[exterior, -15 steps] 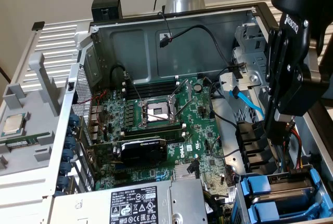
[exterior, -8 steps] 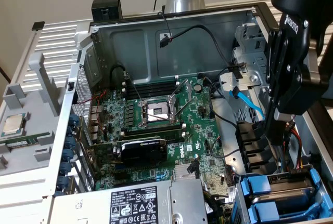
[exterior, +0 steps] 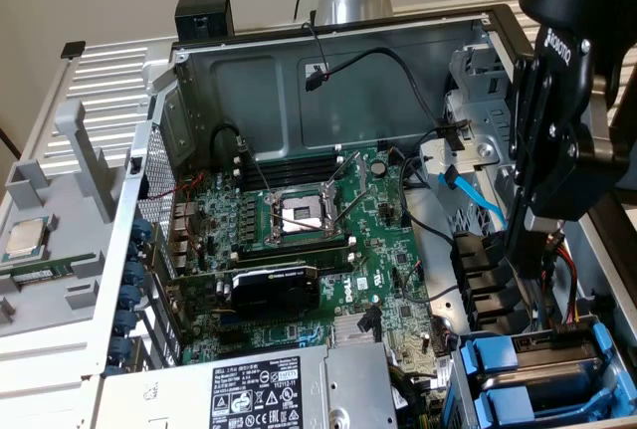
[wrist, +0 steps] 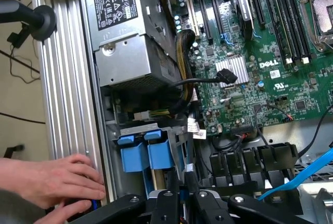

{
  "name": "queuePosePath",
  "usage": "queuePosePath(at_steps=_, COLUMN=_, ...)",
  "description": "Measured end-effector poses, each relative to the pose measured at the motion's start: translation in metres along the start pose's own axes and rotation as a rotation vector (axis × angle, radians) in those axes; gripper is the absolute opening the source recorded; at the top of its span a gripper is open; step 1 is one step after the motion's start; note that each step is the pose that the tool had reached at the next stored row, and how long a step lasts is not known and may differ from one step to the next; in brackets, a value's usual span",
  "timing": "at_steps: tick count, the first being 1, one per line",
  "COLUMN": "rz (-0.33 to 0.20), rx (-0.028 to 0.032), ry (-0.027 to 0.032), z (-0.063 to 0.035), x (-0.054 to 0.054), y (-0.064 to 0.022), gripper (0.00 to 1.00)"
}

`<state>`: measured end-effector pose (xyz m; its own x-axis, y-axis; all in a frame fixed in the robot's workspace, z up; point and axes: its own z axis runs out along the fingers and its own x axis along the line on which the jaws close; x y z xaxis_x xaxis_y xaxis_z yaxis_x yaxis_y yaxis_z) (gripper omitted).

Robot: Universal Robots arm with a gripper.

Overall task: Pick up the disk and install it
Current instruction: 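Insert the second disk wire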

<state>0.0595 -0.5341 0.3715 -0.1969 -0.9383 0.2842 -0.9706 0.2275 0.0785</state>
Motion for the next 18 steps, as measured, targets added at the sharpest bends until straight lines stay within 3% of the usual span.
queuePosePath(at_steps=4, rz=-0.006, rx=0.0008, ry=-0.0033, z=0.0002, x=0.001, y=-0.0003, gripper=0.16)
queuePosePath(at_steps=9, rz=-0.011, rx=-0.0012, ry=-0.0184, z=-0.004, x=0.008, y=-0.0011, gripper=0.16)
queuePosePath(at_steps=12, rz=-0.012, rx=-0.0016, ry=-0.0211, z=-0.0068, x=0.015, y=-0.002, gripper=0.16)
queuePosePath(at_steps=14, rz=-0.013, rx=-0.0024, ry=-0.026, z=-0.0082, x=0.019, y=-0.0026, gripper=0.16)
queuePosePath(at_steps=16, rz=-0.015, rx=-0.0048, ry=-0.0379, z=-0.0079, x=0.022, y=-0.0035, gripper=0.16)
queuePosePath(at_steps=18, rz=-0.018, rx=-0.0091, ry=-0.0593, z=-0.0069, x=0.026, y=-0.0043, gripper=0.16)
